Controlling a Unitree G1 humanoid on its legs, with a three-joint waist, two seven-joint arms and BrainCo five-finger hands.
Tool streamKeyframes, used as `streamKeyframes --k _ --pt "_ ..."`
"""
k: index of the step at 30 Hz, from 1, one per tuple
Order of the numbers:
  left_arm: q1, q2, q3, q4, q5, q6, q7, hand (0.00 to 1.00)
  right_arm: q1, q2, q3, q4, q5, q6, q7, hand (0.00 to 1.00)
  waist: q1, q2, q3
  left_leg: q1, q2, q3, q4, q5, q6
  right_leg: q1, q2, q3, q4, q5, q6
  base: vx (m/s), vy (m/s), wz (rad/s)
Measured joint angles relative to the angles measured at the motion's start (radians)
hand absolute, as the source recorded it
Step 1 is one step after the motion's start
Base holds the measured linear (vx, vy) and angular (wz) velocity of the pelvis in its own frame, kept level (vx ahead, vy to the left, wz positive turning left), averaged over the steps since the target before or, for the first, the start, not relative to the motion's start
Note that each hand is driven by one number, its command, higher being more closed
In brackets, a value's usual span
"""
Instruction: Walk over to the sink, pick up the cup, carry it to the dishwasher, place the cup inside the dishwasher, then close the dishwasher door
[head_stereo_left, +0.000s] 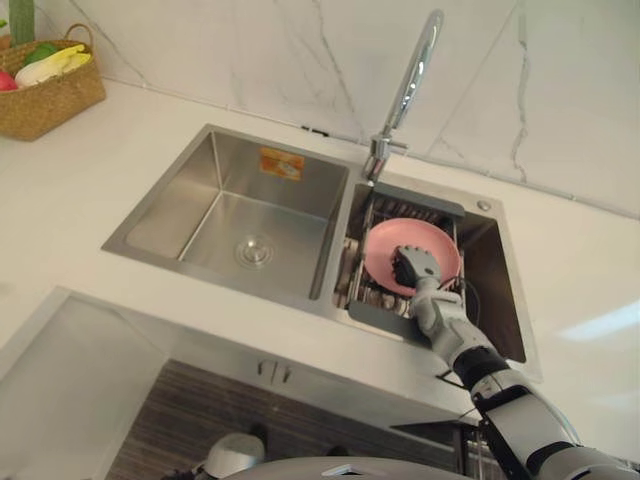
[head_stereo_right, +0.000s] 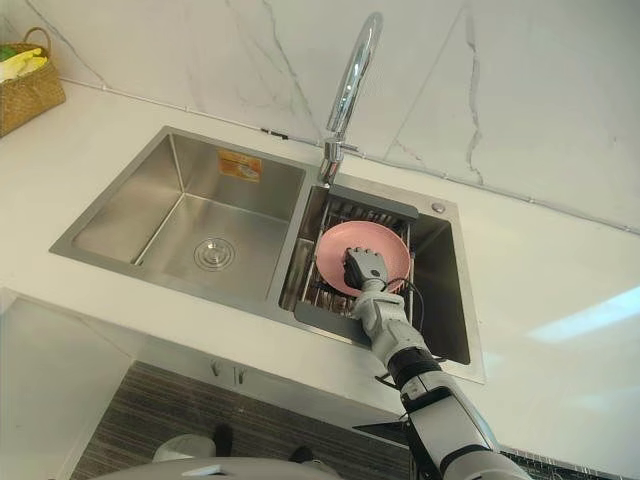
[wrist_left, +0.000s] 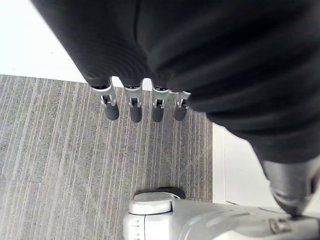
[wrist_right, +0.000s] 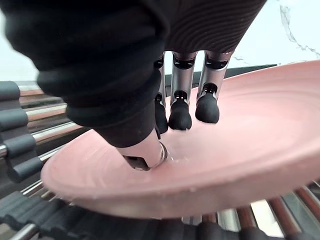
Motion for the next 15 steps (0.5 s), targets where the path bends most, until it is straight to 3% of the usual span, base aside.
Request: streamKeyframes --k 7,10,15 --pt "0.000 0.000 0.000 0.000 0.013 -0.001 0.002 0.00 0.001 0.000 -0.012 0.000 0.157 -0.013 -0.003 0.00 -0.003 0.000 0.000 0.002 0.000 0.003 0.000 0.000 -0.001 -0.002 -0.002 0.003 0.007 0.000 0.000 0.00 0.000 0.00" --pt "0.001 -0.001 0.000 -0.001 0.016 -0.001 0.002 0.00 0.013 0.002 -0.074 -0.005 0.215 -0.030 -0.024 0.00 -0.005 0.000 0.000 0.003 0.000 0.008 0.000 0.000 0.000 -0.004 -0.002 0.010 0.010 0.000 0.000 0.00 0.000 -0.06" --pt "0.013 -0.001 0.003 -0.002 0.018 0.000 0.003 0.00 0.038 0.002 -0.184 -0.216 0.270 -0.045 -0.042 0.00 -0.038 0.000 -0.001 0.018 0.003 0.037 0.000 -0.004 0.002 -0.007 0.000 0.046 0.012 0.002 -0.002 0.00 0.004 -0.19"
